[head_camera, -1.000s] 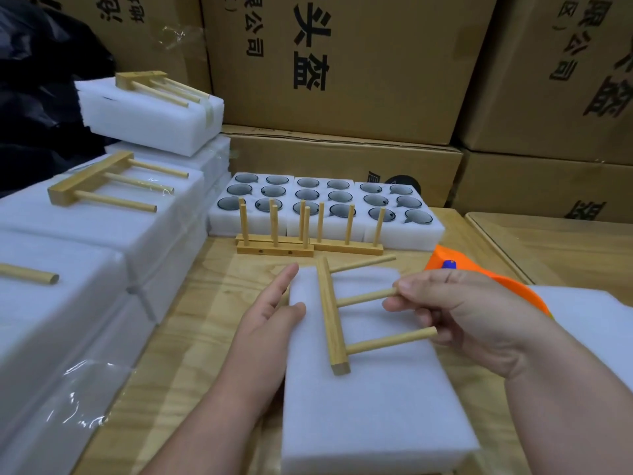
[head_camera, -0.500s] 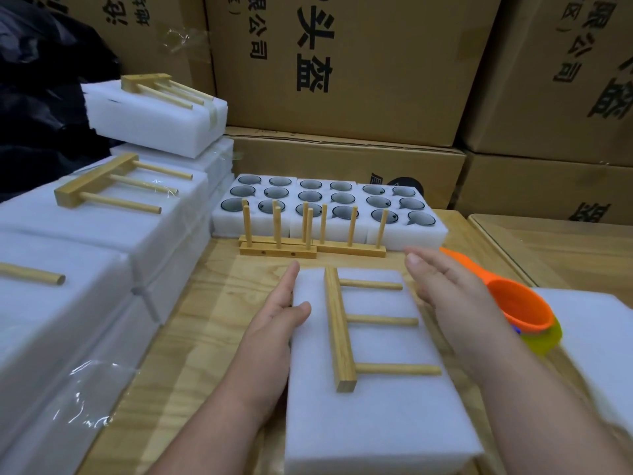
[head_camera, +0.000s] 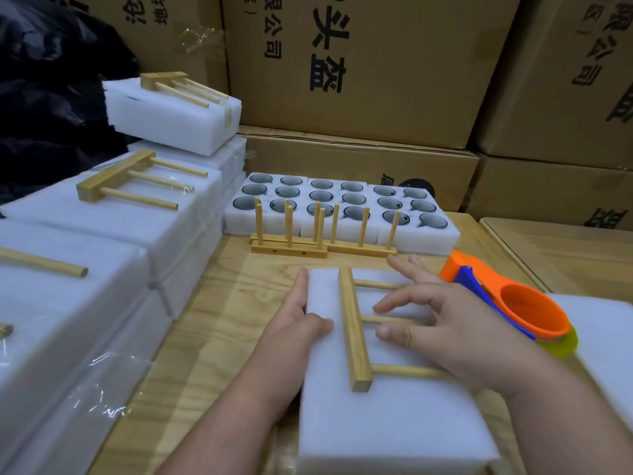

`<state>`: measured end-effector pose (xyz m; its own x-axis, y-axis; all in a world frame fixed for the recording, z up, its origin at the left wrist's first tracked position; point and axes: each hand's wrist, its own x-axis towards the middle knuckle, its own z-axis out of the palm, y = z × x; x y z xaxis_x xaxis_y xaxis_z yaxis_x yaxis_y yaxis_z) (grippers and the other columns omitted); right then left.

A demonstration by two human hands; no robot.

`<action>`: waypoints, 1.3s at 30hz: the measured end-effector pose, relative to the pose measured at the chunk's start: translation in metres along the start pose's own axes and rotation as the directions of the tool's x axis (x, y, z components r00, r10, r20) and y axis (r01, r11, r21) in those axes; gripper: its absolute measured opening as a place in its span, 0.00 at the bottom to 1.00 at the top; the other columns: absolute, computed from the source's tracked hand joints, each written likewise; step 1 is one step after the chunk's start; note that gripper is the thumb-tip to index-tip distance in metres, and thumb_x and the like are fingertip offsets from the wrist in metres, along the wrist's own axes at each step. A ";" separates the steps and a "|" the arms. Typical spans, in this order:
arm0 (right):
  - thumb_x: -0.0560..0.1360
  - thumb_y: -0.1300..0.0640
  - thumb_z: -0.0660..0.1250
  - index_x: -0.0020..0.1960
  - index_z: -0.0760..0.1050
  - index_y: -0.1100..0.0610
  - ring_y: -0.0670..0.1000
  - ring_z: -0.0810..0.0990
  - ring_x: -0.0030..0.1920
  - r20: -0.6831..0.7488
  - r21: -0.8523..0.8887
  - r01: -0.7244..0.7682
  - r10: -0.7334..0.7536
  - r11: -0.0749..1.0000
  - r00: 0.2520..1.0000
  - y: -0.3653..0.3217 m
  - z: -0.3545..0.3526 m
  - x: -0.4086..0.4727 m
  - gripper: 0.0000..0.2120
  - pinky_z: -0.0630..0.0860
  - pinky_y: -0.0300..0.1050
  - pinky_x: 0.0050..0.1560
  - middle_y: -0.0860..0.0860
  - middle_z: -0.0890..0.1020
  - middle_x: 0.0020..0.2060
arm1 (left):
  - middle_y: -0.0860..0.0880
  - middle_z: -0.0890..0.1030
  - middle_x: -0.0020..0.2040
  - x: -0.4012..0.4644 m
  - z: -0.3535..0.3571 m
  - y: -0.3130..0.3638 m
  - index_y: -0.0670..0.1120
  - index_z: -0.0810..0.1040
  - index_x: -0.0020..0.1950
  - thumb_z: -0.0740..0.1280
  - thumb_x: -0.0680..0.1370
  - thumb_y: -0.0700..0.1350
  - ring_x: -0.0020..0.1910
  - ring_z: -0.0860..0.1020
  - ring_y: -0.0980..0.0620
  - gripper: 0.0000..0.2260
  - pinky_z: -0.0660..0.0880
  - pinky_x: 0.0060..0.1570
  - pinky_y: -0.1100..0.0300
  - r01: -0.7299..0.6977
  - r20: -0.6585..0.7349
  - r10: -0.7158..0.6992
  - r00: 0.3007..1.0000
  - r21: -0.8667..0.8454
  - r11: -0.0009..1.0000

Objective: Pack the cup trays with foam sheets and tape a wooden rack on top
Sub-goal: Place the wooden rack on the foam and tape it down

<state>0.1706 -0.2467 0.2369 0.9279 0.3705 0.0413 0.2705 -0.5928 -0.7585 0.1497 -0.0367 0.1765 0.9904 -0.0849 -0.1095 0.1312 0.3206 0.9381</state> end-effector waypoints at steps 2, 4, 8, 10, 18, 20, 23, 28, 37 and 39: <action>0.68 0.41 0.76 0.47 0.83 0.35 0.24 0.44 0.73 -0.001 -0.053 0.003 -0.003 0.999 1.000 -0.002 0.002 0.000 0.08 0.49 0.36 0.74 0.28 0.61 0.75 | 0.55 0.87 0.56 0.000 0.000 0.000 0.65 0.61 0.79 0.66 0.68 0.41 0.51 0.86 0.46 0.41 0.81 0.39 0.58 -0.001 -0.002 0.001 1.000 0.012 1.000; 0.72 0.46 0.77 0.45 0.84 0.38 0.21 0.44 0.71 -0.016 -0.070 -0.004 0.003 0.998 1.000 -0.004 0.004 0.001 0.04 0.50 0.34 0.72 0.26 0.62 0.73 | 0.55 0.87 0.55 0.001 0.000 -0.001 0.65 0.61 0.79 0.66 0.71 0.40 0.50 0.86 0.47 0.40 0.81 0.38 0.58 0.002 -0.001 -0.002 1.000 0.025 1.000; 0.73 0.48 0.77 0.44 0.84 0.38 0.21 0.46 0.71 -0.032 -0.090 0.003 -0.006 0.996 0.999 -0.008 0.006 0.001 0.04 0.51 0.36 0.73 0.25 0.65 0.72 | 0.57 0.86 0.55 0.003 -0.003 -0.003 0.67 0.62 0.77 0.66 0.68 0.43 0.51 0.86 0.48 0.39 0.81 0.39 0.58 0.011 -0.012 -0.011 1.000 0.053 0.999; 0.73 0.48 0.77 0.44 0.84 0.37 0.23 0.47 0.73 -0.018 -0.084 0.013 -0.014 0.996 1.000 -0.009 0.008 0.001 0.05 0.51 0.38 0.76 0.26 0.65 0.72 | 0.63 0.86 0.53 0.003 -0.004 -0.004 0.66 0.64 0.77 0.65 0.72 0.42 0.51 0.86 0.51 0.36 0.81 0.39 0.60 -0.006 -0.030 0.008 1.000 0.069 0.998; 0.73 0.45 0.76 0.45 0.83 0.37 0.30 0.48 0.77 0.010 -0.085 -0.011 0.011 0.996 1.000 -0.009 0.010 0.001 0.03 0.51 0.44 0.79 0.29 0.65 0.74 | 0.70 0.83 0.52 0.007 -0.007 -0.008 0.66 0.67 0.76 0.62 0.80 0.40 0.53 0.85 0.57 0.29 0.81 0.41 0.62 -0.020 -0.070 0.027 0.997 0.094 0.995; 0.73 0.43 0.74 0.47 0.83 0.37 0.28 0.52 0.75 -0.032 -0.034 -0.005 0.004 0.999 0.999 -0.006 0.009 0.002 0.03 0.55 0.40 0.75 0.26 0.66 0.70 | 0.71 0.83 0.52 0.007 -0.007 -0.008 0.66 0.67 0.76 0.64 0.76 0.43 0.54 0.85 0.58 0.31 0.80 0.44 0.61 -0.026 -0.076 0.034 0.997 0.096 0.995; 0.74 0.41 0.71 0.53 0.82 0.34 0.32 0.63 0.73 -0.194 0.134 -0.019 0.045 0.991 0.980 0.003 0.012 0.006 0.08 0.63 0.39 0.69 0.28 0.70 0.69 | 0.70 0.83 0.53 0.008 -0.008 -0.009 0.65 0.66 0.77 0.61 0.81 0.39 0.54 0.84 0.58 0.29 0.80 0.43 0.63 -0.036 -0.073 0.044 0.996 0.102 0.994; 0.76 0.40 0.69 0.66 0.75 0.36 0.40 0.70 0.71 -0.208 0.181 -0.090 0.128 0.979 0.970 0.017 0.014 0.010 0.18 0.69 0.45 0.72 0.35 0.74 0.68 | 0.75 0.81 0.49 0.009 -0.007 -0.009 0.63 0.64 0.79 0.59 0.82 0.37 0.51 0.84 0.64 0.29 0.80 0.40 0.67 -0.038 -0.056 0.044 0.997 0.095 0.995; 0.78 0.46 0.70 0.60 0.79 0.39 0.38 0.78 0.58 -0.452 0.095 -0.085 0.119 0.992 0.884 0.016 -0.011 0.007 0.11 0.71 0.38 0.53 0.35 0.80 0.58 | 0.55 0.85 0.61 0.012 -0.003 -0.010 0.53 0.81 0.63 0.61 0.83 0.35 0.58 0.83 0.58 0.17 0.81 0.46 0.64 -0.127 -0.180 0.102 0.978 -0.133 0.983; 0.78 0.47 0.70 0.56 0.80 0.41 0.31 0.78 0.51 -0.593 0.053 -0.106 0.117 0.993 0.797 0.015 -0.026 0.004 0.07 0.70 0.35 0.47 0.35 0.82 0.52 | 0.45 0.86 0.57 0.013 -0.003 -0.010 0.50 0.85 0.57 0.64 0.82 0.39 0.55 0.85 0.49 0.11 0.83 0.47 0.55 -0.143 -0.234 0.096 0.967 -0.191 0.971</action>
<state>0.1853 -0.2729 0.2423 0.9230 -0.1979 0.3299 0.1567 -0.5897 -0.7923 0.1610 -0.0380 0.1649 0.9811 0.1699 -0.0927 -0.0056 0.5034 0.8640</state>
